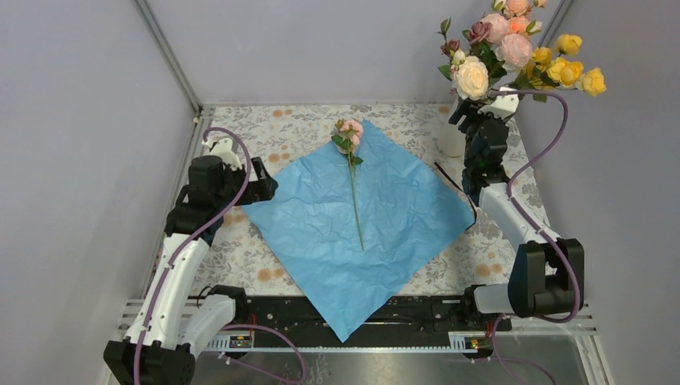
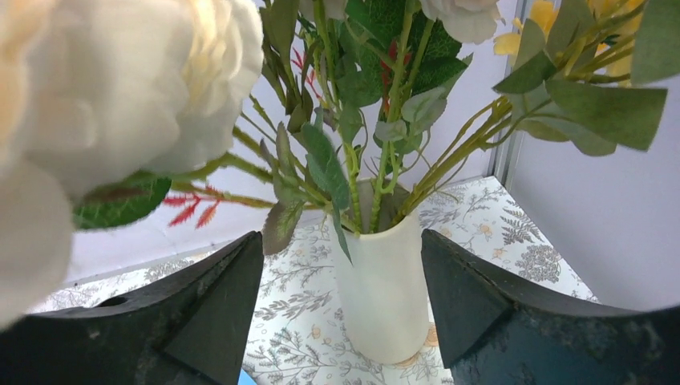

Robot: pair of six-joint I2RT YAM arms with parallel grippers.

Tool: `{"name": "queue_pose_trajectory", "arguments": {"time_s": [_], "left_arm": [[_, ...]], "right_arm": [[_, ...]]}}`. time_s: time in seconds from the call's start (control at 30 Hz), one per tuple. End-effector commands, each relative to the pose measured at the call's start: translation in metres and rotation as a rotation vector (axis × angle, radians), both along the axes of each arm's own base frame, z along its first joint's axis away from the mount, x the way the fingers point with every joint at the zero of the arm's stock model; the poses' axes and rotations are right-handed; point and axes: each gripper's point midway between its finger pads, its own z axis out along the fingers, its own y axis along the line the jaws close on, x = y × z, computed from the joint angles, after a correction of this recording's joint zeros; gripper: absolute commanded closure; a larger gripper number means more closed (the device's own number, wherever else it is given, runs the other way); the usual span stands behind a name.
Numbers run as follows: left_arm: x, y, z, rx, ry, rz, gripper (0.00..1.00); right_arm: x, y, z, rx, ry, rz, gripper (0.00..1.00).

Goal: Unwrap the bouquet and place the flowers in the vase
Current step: Insert the fake flower into the vase, then pick up the fake flower from the wrapping paper.

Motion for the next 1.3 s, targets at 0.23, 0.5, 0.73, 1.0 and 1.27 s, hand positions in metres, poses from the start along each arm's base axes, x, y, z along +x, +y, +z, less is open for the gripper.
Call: {"name": "queue_pose_trajectory", "arguments": {"time_s": [0.23,0.5,0.73,1.0,1.27], "left_arm": [[0.003,-0.005,0.017,-0.031,-0.074,-0.020,0.01],[0.000,-0.017,0.022,-0.083,-0.065,-0.017,0.03],[-0.009,-0.041,0.021,-0.113,-0.037,-0.091,0.03],[-0.006,-0.029,0.013,-0.056,-0.030,-0.060,0.01],[-0.001,-0.046,0.006,-0.168,-0.017,0.017,0.04]], "right_arm": [[-0.034,0.004,0.009,0.056,-0.063,0.044,0.19],[-0.066,0.047,-0.020,0.181,0.104,0.276,0.20],[-0.100,0.098,-0.058,0.347,0.331,0.465,0.22],[-0.124,0.186,-0.089,0.385,0.559,0.674,0.27],[-0.140,0.226,-0.108,0.421,0.643,0.728,0.27]]}}
